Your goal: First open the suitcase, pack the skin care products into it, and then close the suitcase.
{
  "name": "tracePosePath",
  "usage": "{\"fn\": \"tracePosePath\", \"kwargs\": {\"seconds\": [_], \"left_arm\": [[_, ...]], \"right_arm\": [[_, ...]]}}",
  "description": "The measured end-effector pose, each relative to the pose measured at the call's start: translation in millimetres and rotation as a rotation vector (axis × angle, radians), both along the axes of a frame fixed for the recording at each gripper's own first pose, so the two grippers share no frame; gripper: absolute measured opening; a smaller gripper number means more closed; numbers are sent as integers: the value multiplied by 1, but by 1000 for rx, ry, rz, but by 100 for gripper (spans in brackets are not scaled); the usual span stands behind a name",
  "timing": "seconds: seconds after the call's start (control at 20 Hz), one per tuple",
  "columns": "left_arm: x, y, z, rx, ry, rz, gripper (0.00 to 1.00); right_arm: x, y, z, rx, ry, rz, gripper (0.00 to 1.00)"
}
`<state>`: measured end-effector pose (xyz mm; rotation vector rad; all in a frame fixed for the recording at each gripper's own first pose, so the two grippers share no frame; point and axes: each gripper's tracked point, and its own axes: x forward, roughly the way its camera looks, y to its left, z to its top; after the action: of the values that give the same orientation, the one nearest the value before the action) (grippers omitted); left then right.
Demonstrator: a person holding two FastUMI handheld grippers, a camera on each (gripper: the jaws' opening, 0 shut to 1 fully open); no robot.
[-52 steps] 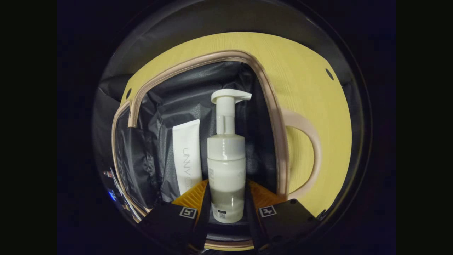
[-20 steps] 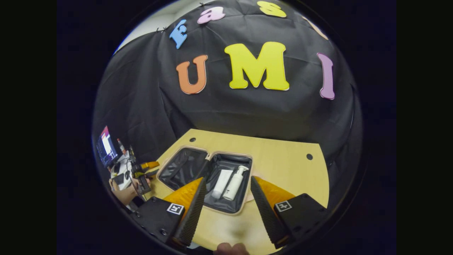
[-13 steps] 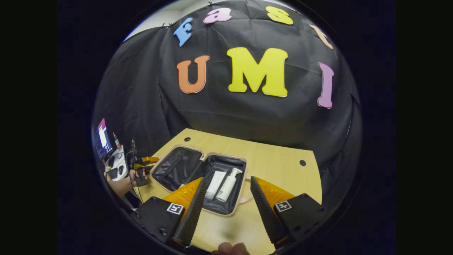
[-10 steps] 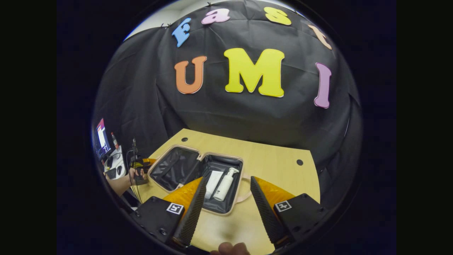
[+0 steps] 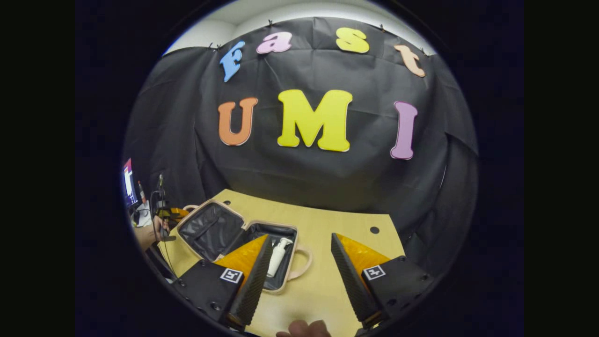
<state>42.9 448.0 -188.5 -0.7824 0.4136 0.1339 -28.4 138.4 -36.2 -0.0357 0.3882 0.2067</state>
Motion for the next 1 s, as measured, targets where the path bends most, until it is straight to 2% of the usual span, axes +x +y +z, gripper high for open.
{"fn": "tracePosePath", "kwargs": {"seconds": [0.05,0.1,0.15,0.2,0.25,0.3,0.35,0.45,0.55,0.75,0.85,1.0], "left_arm": [[3,-15,29,78,-33,-32,7],[4,-37,62,175,-74,-70,7],[7,-68,96,261,-121,-111,7],[6,-95,119,306,-149,-132,7],[5,-118,134,333,-162,-141,7],[3,-166,151,412,-180,-158,7],[6,-192,158,492,-190,-138,7],[5,-239,161,618,-205,-160,7],[5,-287,161,679,-222,-203,7],[14,-356,133,732,-213,-297,7],[17,-394,114,789,-204,-357,7],[20,-423,82,820,-164,-422,7]], "right_arm": [[-2,-11,2,0,-13,-22,75],[-2,-29,2,-7,-27,-52,70],[-4,-45,2,10,-30,-80,72],[-7,-61,2,30,-33,-110,70],[-8,-73,3,41,-41,-134,72],[-9,-99,9,53,-75,-181,72],[-8,-117,11,56,-99,-216,72],[-8,-149,7,77,-105,-263,72],[-10,-181,5,98,-98,-319,72],[-19,-226,-3,72,-80,-378,72],[-24,-252,-3,54,-73,-408,72],[-28,-278,-6,42,-64,-440,70]]}}
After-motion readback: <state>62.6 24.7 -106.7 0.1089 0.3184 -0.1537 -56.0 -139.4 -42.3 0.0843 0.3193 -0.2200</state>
